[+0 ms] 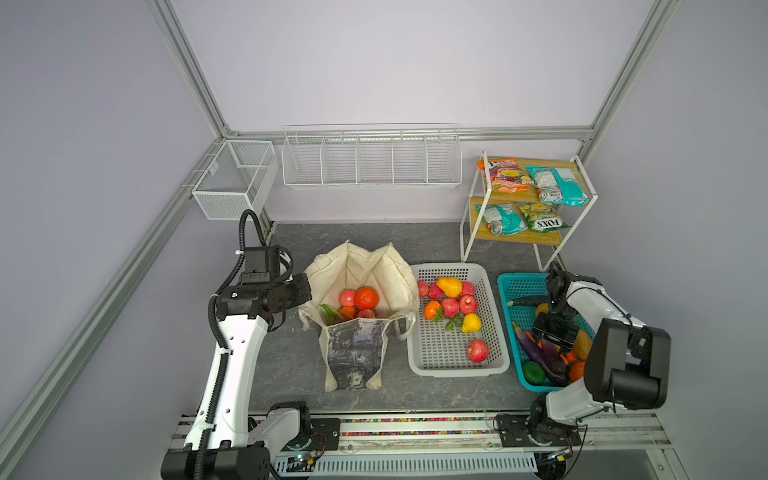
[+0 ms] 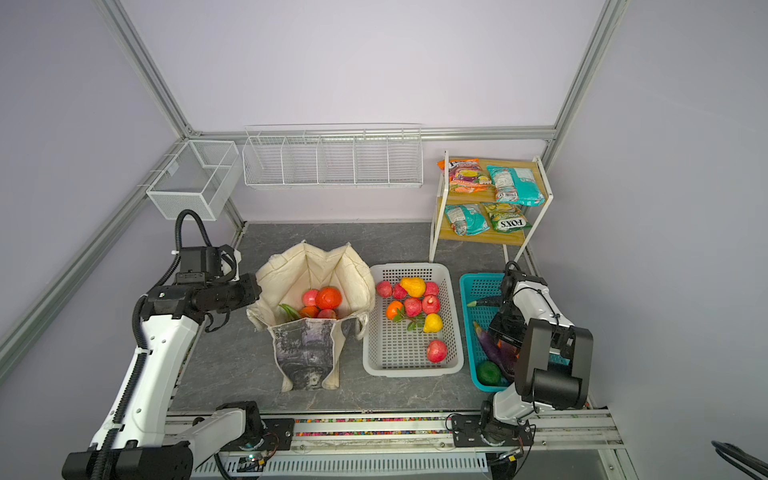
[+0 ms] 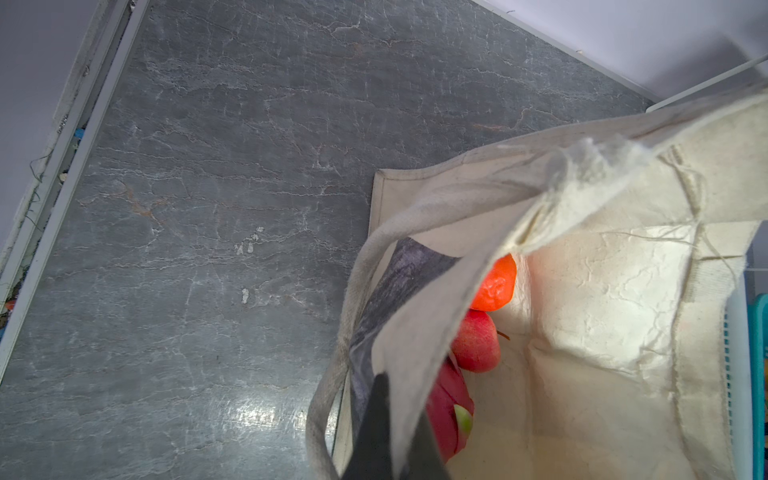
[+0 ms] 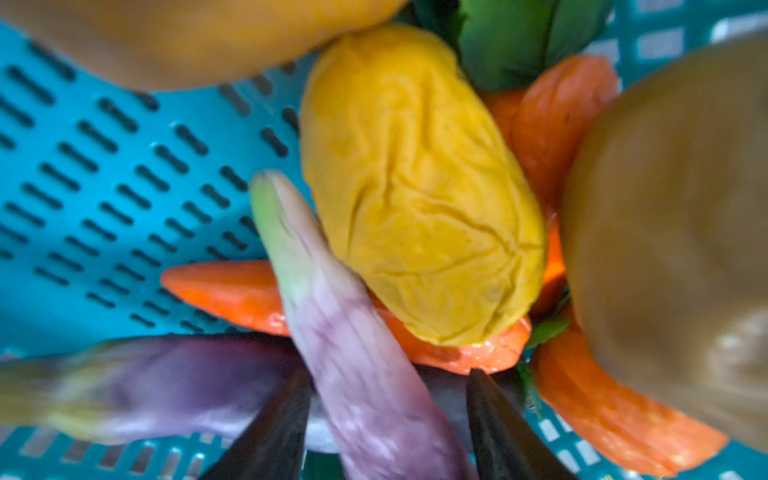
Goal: Place the food into the grocery bag and tie it
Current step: 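Lower the right gripper onto the purple eggplant and grasp its tip, then lift the purple eggplant with the right gripper and carry it over the tote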
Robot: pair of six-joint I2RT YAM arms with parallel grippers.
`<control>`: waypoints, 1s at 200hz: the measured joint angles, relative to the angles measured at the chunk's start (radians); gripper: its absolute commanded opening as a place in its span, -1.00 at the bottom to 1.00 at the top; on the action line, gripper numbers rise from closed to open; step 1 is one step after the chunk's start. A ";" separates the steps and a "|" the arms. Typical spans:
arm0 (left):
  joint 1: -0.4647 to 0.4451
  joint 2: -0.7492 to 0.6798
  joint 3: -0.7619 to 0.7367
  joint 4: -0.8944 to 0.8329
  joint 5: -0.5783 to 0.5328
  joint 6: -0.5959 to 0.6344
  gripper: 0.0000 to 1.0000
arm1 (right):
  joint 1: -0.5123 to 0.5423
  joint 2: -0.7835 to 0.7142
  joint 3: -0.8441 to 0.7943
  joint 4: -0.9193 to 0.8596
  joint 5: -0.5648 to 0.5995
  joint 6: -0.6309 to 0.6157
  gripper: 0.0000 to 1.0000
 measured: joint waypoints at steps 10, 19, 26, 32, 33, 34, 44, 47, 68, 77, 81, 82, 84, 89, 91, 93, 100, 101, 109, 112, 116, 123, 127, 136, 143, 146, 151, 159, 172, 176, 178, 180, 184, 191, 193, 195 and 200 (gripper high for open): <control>0.000 0.000 0.000 0.000 0.000 0.000 -1.00 | 0.000 -0.009 0.002 -0.001 -0.003 -0.007 -0.11; 0.000 0.000 0.000 0.000 0.000 0.000 -1.00 | 0.000 -0.014 0.005 -0.004 -0.005 -0.004 -0.20; 0.000 0.000 0.000 0.000 0.000 0.000 -1.00 | 0.000 -0.017 0.008 -0.005 -0.006 -0.004 -0.26; 0.000 0.000 0.000 0.000 0.000 0.000 -1.00 | 0.000 -0.018 0.011 -0.005 -0.009 -0.005 -0.31; 0.000 0.000 0.000 0.000 0.000 0.000 -1.00 | 0.000 -0.019 0.011 -0.006 -0.010 -0.005 -0.32; 0.000 0.000 0.000 0.000 0.000 0.000 -1.00 | 0.000 -0.019 0.012 -0.006 -0.010 -0.006 -0.33; 0.000 0.000 0.000 0.000 0.000 0.000 -1.00 | 0.000 -0.022 0.017 -0.007 -0.013 -0.008 -0.41; 0.000 0.000 0.000 0.000 0.000 0.000 -1.00 | 0.000 -0.022 0.018 -0.007 -0.015 -0.005 -0.42; 0.000 0.000 0.000 0.000 0.000 0.000 -1.00 | 0.000 -0.029 0.027 -0.013 -0.027 -0.006 -0.46; 0.000 0.000 0.000 0.000 0.000 0.000 -1.00 | 0.000 -0.037 0.034 -0.018 -0.035 -0.006 -0.47; 0.000 0.000 0.000 0.000 0.000 0.000 -1.00 | 0.000 -0.041 0.039 -0.021 -0.038 -0.006 -0.47; 0.000 0.000 0.000 0.000 0.000 0.000 -1.00 | 0.000 -0.042 0.040 -0.021 -0.040 -0.006 -0.47; 0.000 0.000 0.000 0.000 0.000 0.000 -1.00 | 0.000 -0.045 0.042 -0.023 -0.041 -0.006 -0.48; 0.000 0.000 0.000 0.000 0.000 0.000 -1.00 | 0.000 -0.052 0.048 -0.026 -0.048 -0.005 -0.48; 0.000 0.000 0.000 0.000 0.000 0.000 -1.00 | 0.000 -0.056 0.051 -0.028 -0.051 -0.005 -0.48; 0.000 0.000 0.000 0.000 0.000 0.000 -1.00 | 0.001 -0.059 0.054 -0.030 -0.055 -0.005 -0.48; 0.000 0.000 0.000 0.000 0.000 0.000 -1.00 | 0.002 -0.073 0.065 -0.035 -0.067 -0.005 -0.48; 0.000 0.000 0.000 0.000 0.000 0.000 -1.00 | 0.002 -0.074 0.066 -0.035 -0.068 -0.005 -0.48; 0.000 0.000 0.000 0.000 0.000 0.000 -1.00 | 0.002 -0.093 0.081 -0.042 -0.089 -0.003 -0.49; 0.000 0.000 0.000 0.000 0.000 0.000 -1.00 | 0.002 -0.100 0.086 -0.044 -0.097 -0.002 -0.49; 0.000 0.000 0.000 0.000 0.000 0.000 -1.00 | 0.002 -0.109 0.095 -0.047 -0.108 -0.001 -0.50; 0.000 0.000 0.000 0.000 0.000 0.000 -1.00 | 0.003 -0.125 0.109 -0.051 -0.129 0.002 -0.52; 0.000 0.000 0.000 0.000 0.000 0.000 -1.00 | 0.004 -0.134 0.116 -0.053 -0.140 0.003 -0.53; 0.000 0.000 0.000 0.000 0.000 0.000 -1.00 | 0.006 -0.154 0.133 -0.056 -0.165 0.009 -0.53; 0.000 0.000 0.000 0.001 0.000 0.000 -1.00 | 0.009 -0.169 0.144 -0.058 -0.182 0.014 -0.53; 0.000 0.000 0.000 0.001 0.000 0.000 -1.00 | 0.010 -0.175 0.149 -0.060 -0.190 0.018 -0.53; 0.000 0.000 0.000 0.001 0.000 0.000 -1.00 | 0.013 -0.187 0.159 -0.063 -0.204 0.023 -0.53; 0.000 0.000 0.000 0.001 0.000 0.000 -1.00 | 0.016 -0.201 0.174 -0.068 -0.219 0.029 -0.53; 0.000 0.000 0.000 0.001 0.000 0.000 -1.00 | 0.023 -0.224 0.201 -0.077 -0.245 0.039 -0.53; 0.000 0.000 0.000 0.001 0.000 0.000 -1.00 | 0.026 -0.230 0.210 -0.080 -0.251 0.042 -0.53; 0.000 0.000 0.000 0.001 0.000 0.000 -1.00 | 0.027 -0.233 0.214 -0.082 -0.255 0.045 -0.53; 0.000 0.000 0.000 0.001 0.000 0.000 -1.00 | 0.028 -0.235 0.218 -0.083 -0.259 0.046 -0.53; 0.000 0.000 0.000 0.001 0.000 0.000 -1.00 | 0.030 -0.241 0.225 -0.085 -0.265 0.049 -0.52; 0.000 0.000 0.000 0.001 0.000 0.000 -1.00 | 0.034 -0.250 0.240 -0.091 -0.274 0.056 -0.52; 0.000 0.000 0.000 0.001 0.000 0.000 -1.00 | 0.035 -0.252 0.244 -0.093 -0.276 0.058 -0.52; 0.000 0.000 0.000 0.001 0.000 0.000 -1.00 | 0.036 -0.254 0.248 -0.095 -0.279 0.059 -0.52; 0.000 0.000 0.000 0.001 0.000 0.000 -1.00 | 0.040 -0.259 0.259 -0.098 -0.285 0.063 -0.52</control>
